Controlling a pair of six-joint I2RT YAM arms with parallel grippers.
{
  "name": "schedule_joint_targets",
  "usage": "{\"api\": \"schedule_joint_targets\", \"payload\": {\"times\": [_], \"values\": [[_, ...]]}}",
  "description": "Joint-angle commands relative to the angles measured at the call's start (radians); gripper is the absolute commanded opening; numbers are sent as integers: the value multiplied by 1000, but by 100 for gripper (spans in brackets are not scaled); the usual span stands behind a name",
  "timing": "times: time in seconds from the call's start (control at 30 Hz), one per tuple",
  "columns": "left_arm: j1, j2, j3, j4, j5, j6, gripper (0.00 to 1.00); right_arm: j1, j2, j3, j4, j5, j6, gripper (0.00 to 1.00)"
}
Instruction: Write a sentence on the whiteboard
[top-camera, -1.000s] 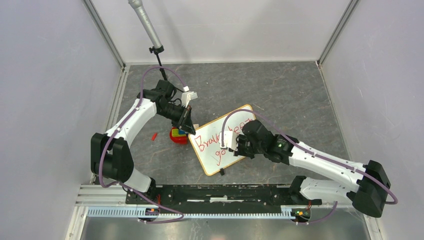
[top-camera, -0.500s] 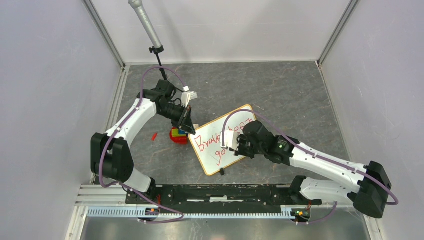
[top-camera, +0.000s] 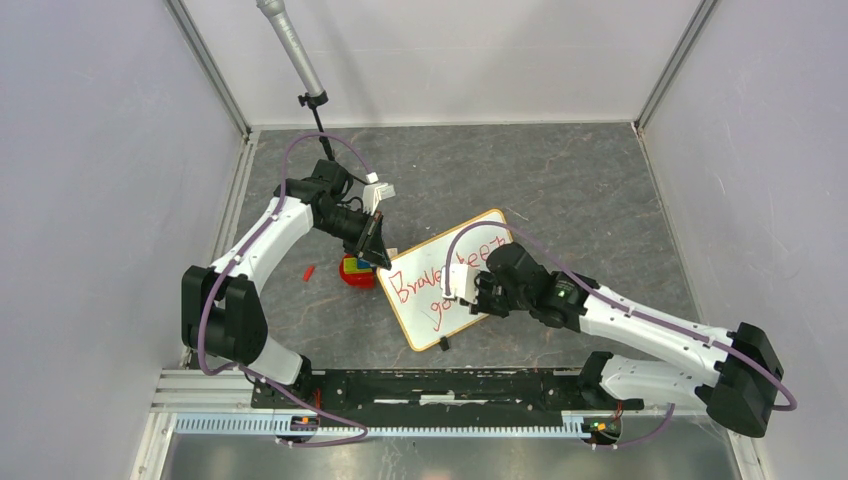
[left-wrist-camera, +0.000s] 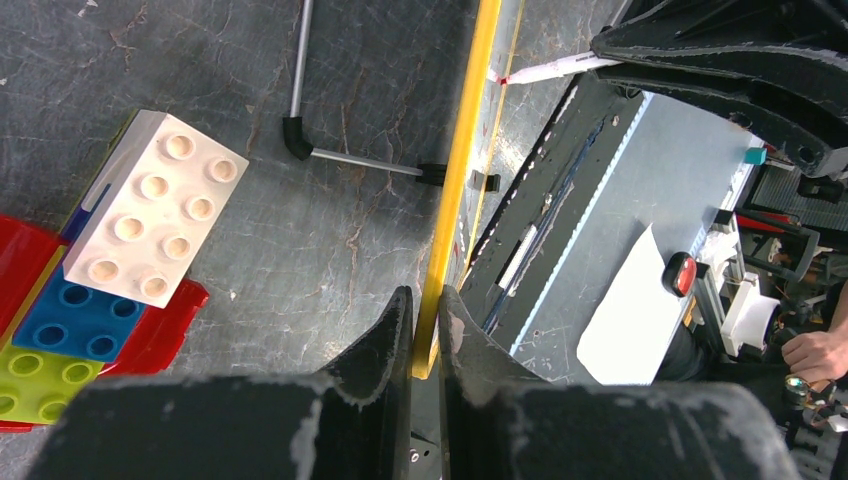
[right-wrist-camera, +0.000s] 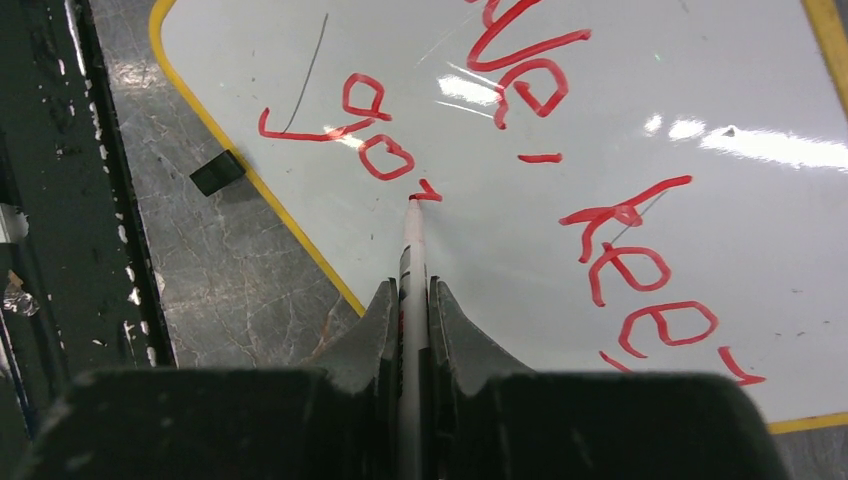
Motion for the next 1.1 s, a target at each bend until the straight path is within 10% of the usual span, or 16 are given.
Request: {"api": "schedule_joint_targets", "payload": {"times": [0.0, 1.07], "values": [[-1, 6, -6, 43, -59, 19, 2, 1, 9, -31, -15, -28, -25, 0], [-2, -3, -8, 43, -59, 15, 2, 9, 28, 71, 19, 56, -5, 0]]}}
